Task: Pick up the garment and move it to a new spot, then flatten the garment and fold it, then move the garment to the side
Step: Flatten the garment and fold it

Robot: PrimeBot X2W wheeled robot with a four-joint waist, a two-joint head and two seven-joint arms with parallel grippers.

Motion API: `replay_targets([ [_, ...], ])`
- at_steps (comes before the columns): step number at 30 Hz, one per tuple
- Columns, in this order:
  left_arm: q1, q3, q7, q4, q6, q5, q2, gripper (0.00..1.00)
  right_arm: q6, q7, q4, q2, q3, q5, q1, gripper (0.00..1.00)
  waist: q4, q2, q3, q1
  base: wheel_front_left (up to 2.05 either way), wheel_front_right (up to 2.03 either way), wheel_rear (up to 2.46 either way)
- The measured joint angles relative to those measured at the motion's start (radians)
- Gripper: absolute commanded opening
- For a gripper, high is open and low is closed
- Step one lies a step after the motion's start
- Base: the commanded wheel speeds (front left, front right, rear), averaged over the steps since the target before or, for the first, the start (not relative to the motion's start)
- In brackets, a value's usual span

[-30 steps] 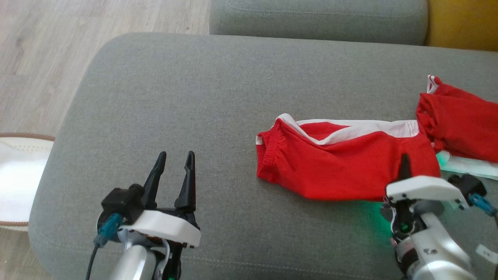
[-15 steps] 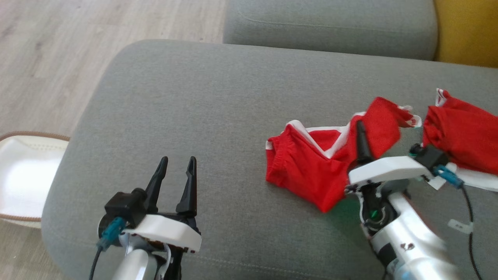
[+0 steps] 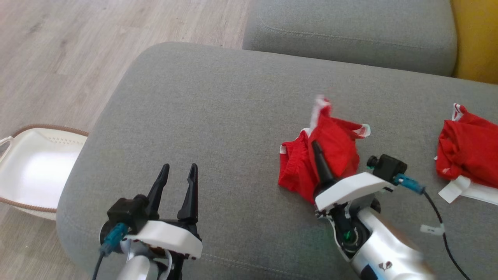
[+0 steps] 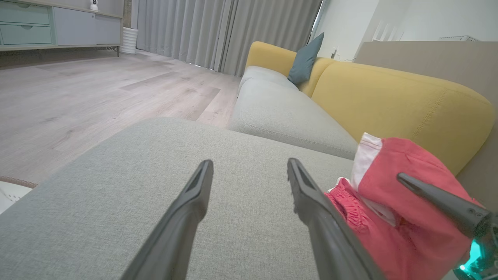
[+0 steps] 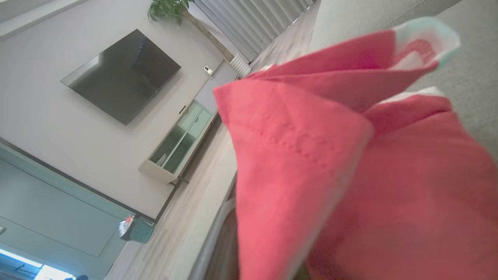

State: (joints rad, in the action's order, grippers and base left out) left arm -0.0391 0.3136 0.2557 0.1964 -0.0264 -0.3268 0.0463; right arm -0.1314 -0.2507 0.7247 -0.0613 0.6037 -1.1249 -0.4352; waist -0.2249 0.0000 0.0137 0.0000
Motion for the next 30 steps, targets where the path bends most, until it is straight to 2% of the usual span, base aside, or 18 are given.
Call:
replay_targets([
  [7,0.005,0.013,0.000,-0.001,-0.001,-0.002,0.000,1.00,0.000,0.000,0.055,0.000,0.114,-0.005,-0.010,0.00,-0.011,0.0000,-0.002,0.0000,0.00,0.00,0.00],
  [12,0.006,0.028,0.000,-0.001,-0.002,-0.013,0.000,1.00,0.000,0.000,0.126,-0.001,0.204,0.091,-0.084,0.00,-0.025,0.0000,-0.018,0.0000,0.00,0.00,0.00],
  [13,0.006,0.029,0.000,-0.001,-0.006,-0.017,0.000,1.00,0.000,0.000,0.152,-0.001,0.226,0.126,-0.107,0.39,-0.028,0.0000,-0.021,0.0000,0.00,0.00,0.00],
  [14,0.006,0.029,0.000,-0.001,-0.009,-0.019,0.001,1.00,0.000,0.001,0.172,-0.001,0.239,0.165,-0.128,1.00,-0.030,0.0000,-0.024,0.0000,0.00,0.00,0.00],
  [20,0.003,0.032,0.000,0.000,-0.009,-0.027,0.001,1.00,0.000,0.004,0.212,-0.002,0.300,0.291,-0.180,1.00,-0.047,0.0000,-0.039,0.0000,0.00,0.00,0.00],
  [23,0.002,0.033,0.000,0.002,-0.010,-0.028,0.001,1.00,0.000,0.028,0.235,-0.001,0.356,0.407,-0.193,1.00,-0.052,0.0000,-0.042,0.0000,0.00,0.00,0.00],
  [30,-0.006,0.032,0.000,0.004,-0.018,-0.028,0.001,1.00,0.000,0.116,0.228,-0.001,0.329,0.512,-0.186,1.00,-0.046,0.0000,-0.038,0.0000,0.00,0.00,0.00],
])
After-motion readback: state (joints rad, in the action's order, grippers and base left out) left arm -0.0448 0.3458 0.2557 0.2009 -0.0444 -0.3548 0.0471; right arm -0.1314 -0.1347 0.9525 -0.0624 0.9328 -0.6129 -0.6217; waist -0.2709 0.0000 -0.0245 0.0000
